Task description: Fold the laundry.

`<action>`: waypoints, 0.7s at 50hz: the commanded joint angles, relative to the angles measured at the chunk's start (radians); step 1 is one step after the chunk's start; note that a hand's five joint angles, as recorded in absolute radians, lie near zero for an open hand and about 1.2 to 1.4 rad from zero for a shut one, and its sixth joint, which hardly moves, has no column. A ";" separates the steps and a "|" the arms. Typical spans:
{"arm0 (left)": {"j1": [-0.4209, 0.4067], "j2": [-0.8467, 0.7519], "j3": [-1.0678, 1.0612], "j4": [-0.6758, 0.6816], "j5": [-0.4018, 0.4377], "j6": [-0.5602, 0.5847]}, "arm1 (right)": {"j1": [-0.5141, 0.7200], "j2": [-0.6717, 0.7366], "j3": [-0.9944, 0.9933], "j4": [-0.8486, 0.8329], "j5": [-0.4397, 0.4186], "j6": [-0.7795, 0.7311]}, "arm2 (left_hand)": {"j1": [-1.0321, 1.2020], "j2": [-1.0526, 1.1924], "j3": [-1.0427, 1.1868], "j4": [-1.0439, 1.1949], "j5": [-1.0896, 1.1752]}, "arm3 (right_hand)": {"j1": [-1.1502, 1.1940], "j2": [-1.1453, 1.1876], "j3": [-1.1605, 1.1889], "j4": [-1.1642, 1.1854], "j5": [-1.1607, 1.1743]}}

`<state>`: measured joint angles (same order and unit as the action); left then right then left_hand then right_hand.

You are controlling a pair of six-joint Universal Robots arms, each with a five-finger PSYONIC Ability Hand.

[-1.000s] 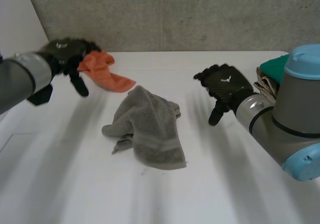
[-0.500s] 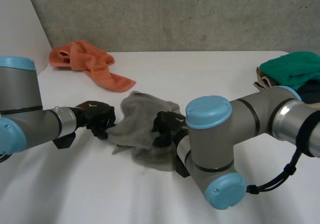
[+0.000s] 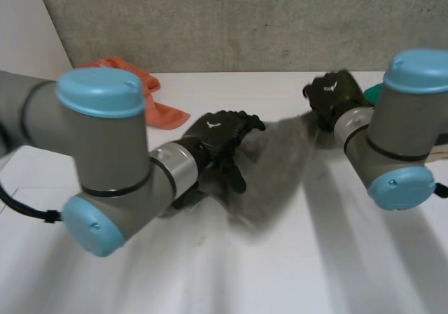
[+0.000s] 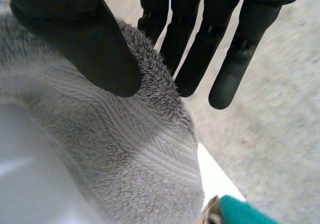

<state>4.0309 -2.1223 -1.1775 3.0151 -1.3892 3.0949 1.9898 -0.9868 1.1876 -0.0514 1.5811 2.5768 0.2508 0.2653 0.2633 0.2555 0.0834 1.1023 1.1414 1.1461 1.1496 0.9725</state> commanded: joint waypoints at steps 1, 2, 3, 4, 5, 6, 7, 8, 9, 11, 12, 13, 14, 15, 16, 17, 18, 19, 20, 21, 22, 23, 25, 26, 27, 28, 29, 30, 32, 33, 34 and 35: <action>0.055 -0.016 0.035 -0.007 -0.010 0.011 | -0.017 0.129 -0.034 -0.059 0.003 -0.050 | -0.076 -0.091 -0.089 -0.081 -0.083 | -0.820 -0.859 -0.864 -0.867 -0.865; 0.069 -0.001 0.029 -0.007 -0.010 0.013 | -0.022 0.129 -0.039 -0.065 0.013 -0.049 | -0.076 -0.091 -0.089 -0.081 -0.083 | -0.928 -0.967 -0.972 -0.975 -0.973; 0.085 0.016 0.021 -0.005 -0.013 0.014 | -0.025 0.128 -0.043 -0.068 0.026 -0.046 | -0.076 -0.091 -0.089 -0.081 -0.083 | -0.928 -0.967 -0.972 -0.975 -0.973; 0.102 0.033 0.012 -0.005 -0.014 0.016 | -0.026 0.120 -0.045 -0.071 0.040 -0.041 | -0.076 -0.091 -0.089 -0.081 -0.083 | -0.928 -0.967 -0.972 -0.975 -0.973; 0.135 0.068 -0.008 -0.005 -0.013 0.024 | -0.029 0.096 -0.040 -0.073 0.068 -0.021 | -0.076 -0.091 -0.089 -0.081 -0.083 | -0.928 -0.967 -0.972 -0.975 -0.973; 0.152 0.086 -0.017 -0.005 -0.010 0.028 | -0.029 0.079 -0.034 -0.071 0.083 -0.006 | -0.076 -0.091 -0.089 -0.081 -0.083 | -0.928 -0.967 -0.972 -0.975 -0.973; 0.169 0.100 -0.028 -0.005 -0.010 0.034 | -0.029 0.059 -0.026 -0.071 0.095 0.009 | -0.076 -0.091 -0.089 -0.081 -0.083 | -0.928 -0.967 -0.972 -0.975 -0.973; 0.186 0.114 -0.039 -0.007 -0.010 0.041 | -0.026 0.037 -0.017 -0.068 0.109 0.026 | -0.076 -0.091 -0.089 -0.081 -0.083 | -0.928 -0.967 -0.972 -0.975 -0.973; 0.219 0.139 -0.062 -0.007 -0.008 0.062 | -0.013 -0.010 0.006 -0.061 0.131 0.063 | -0.076 -0.091 -0.089 -0.081 -0.083 | -0.928 -0.967 -0.972 -0.975 -0.973; 0.249 0.154 -0.080 -0.007 -0.005 0.094 | 0.000 -0.064 0.035 -0.048 0.149 0.101 | -0.076 -0.091 -0.089 -0.081 -0.083 | -0.928 -0.967 -0.972 -0.975 -0.973; 0.261 0.159 -0.089 -0.007 -0.002 0.114 | 0.006 -0.091 0.049 -0.042 0.152 0.121 | -0.076 -0.091 -0.089 -0.081 -0.083 | -0.928 -0.967 -0.972 -0.975 -0.973; 0.284 0.159 -0.102 -0.012 0.001 0.158 | 0.012 -0.146 0.081 -0.025 0.157 0.161 | -0.076 -0.091 -0.089 -0.081 -0.083 | -0.928 -0.967 -0.972 -0.975 -0.973; 0.295 0.157 -0.106 -0.012 0.004 0.180 | 0.017 -0.174 0.099 -0.013 0.157 0.184 | -0.076 -0.091 -0.089 -0.081 -0.083 | -0.928 -0.967 -0.972 -0.975 -0.973; 0.304 0.154 -0.111 -0.013 0.005 0.201 | 0.020 -0.199 0.118 0.004 0.154 0.204 | -0.076 -0.091 -0.089 -0.081 -0.083 | -0.928 -0.967 -0.972 -0.975 -0.973; 0.321 0.144 -0.122 -0.021 0.007 0.235 | 0.024 -0.222 0.138 0.025 0.149 0.223 | -0.076 -0.091 -0.089 -0.081 -0.083 | -0.928 -0.967 -0.972 -0.975 -0.973; 0.327 0.137 -0.126 -0.028 0.007 0.252 | 0.033 -0.261 0.176 0.075 0.133 0.258 | -0.076 -0.091 -0.089 -0.081 -0.083 | -0.928 -0.967 -0.972 -0.975 -0.973; 0.333 0.130 -0.132 -0.038 0.009 0.266 | 0.038 -0.277 0.194 0.103 0.122 0.276 | -0.073 -0.087 -0.085 -0.077 -0.080 | -0.928 -0.967 -0.972 -0.975 -0.973; 0.338 0.121 -0.139 -0.050 0.009 0.278 | 0.043 -0.286 0.214 0.131 0.110 0.295 | -0.055 -0.070 -0.068 -0.060 -0.062 | -0.928 -0.967 -0.972 -0.975 -0.973; 0.347 0.104 -0.149 -0.076 0.010 0.298 | 0.052 -0.292 0.252 0.184 0.084 0.331 | -0.011 -0.026 -0.024 -0.016 -0.019 | -0.928 -0.967 -0.972 -0.975 -0.973; 0.350 0.093 -0.154 -0.090 0.012 0.304 | 0.056 -0.296 0.273 0.211 0.070 0.348 | 0.012 -0.002 0.000 0.008 0.005 | -0.928 -0.967 -0.972 -0.975 -0.973; 0.352 0.082 -0.156 -0.103 0.013 0.307 | 0.061 -0.299 0.294 0.234 0.056 0.365 | 0.033 0.018 0.020 0.028 0.026 | -0.928 -0.967 -0.972 -0.975 -0.973; 0.353 0.073 -0.159 -0.117 0.016 0.309 | 0.066 -0.300 0.315 0.252 0.047 0.382 | 0.051 0.036 0.038 0.046 0.043 | -0.928 -0.967 -0.972 -0.975 -0.973; 0.353 0.045 -0.163 -0.156 0.025 0.308 | 0.084 -0.302 0.394 0.292 0.024 0.425 | 0.136 0.121 0.123 0.131 0.128 | -0.928 -0.967 -0.972 -0.975 -0.972; 0.352 0.039 -0.166 -0.169 0.028 0.306 | 0.087 -0.305 0.424 0.288 0.016 0.434 | 0.159 0.145 0.147 0.154 0.152 | -0.928 -0.967 -0.972 -0.975 -0.972; 0.352 0.033 -0.169 -0.177 0.033 0.303 | 0.092 -0.306 0.455 0.272 0.011 0.444 | 0.174 0.159 0.161 0.169 0.167 | -0.928 -0.967 -0.972 -0.975 -0.972; 0.349 0.025 -0.175 -0.192 0.041 0.295 | 0.104 -0.306 0.511 0.228 0.008 0.451 | 0.180 0.165 0.167 0.175 0.173 | -0.928 -0.967 -0.972 -0.975 -0.972; 0.346 0.022 -0.179 -0.200 0.042 0.291 | 0.109 -0.306 0.539 0.200 0.007 0.450 | 0.177 0.162 0.164 0.172 0.170 | -0.925 -0.964 -0.969 -0.972 -0.970; 0.344 0.019 -0.183 -0.203 0.042 0.286 | 0.116 -0.306 0.567 0.173 0.007 0.450 | 0.177 0.162 0.164 0.172 0.170 | -0.919 -0.958 -0.963 -0.966 -0.964; 0.333 0.009 -0.189 -0.202 0.041 0.272 | 0.135 -0.303 0.637 0.074 0.010 0.444 | 0.177 0.162 0.164 0.172 0.170 | -0.875 -0.914 -0.919 -0.922 -0.920; 0.330 0.004 -0.191 -0.199 0.038 0.268 | 0.138 -0.303 0.658 0.036 0.011 0.441 | 0.174 0.160 0.162 0.169 0.167 | -0.863 -0.902 -0.907 -0.911 -0.908; 0.326 -0.001 -0.191 -0.194 0.033 0.265 | 0.141 -0.303 0.674 0.001 0.014 0.439 | 0.174 0.159 0.161 0.169 0.167 | -0.849 -0.888 -0.892 -0.896 -0.893; 0.323 -0.005 -0.191 -0.190 0.027 0.262 | 0.142 -0.302 0.690 -0.033 0.017 0.438 | 0.171 0.157 0.159 0.166 0.164 | -0.831 -0.870 -0.875 -0.878 -0.876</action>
<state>4.3765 -2.1029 -1.3586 2.8227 -1.3520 3.3885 2.1044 -1.2973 1.7403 0.1280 1.5889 3.0262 0.3547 0.3533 0.3525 0.3619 0.1857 0.2206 0.2145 0.2098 0.2094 0.0419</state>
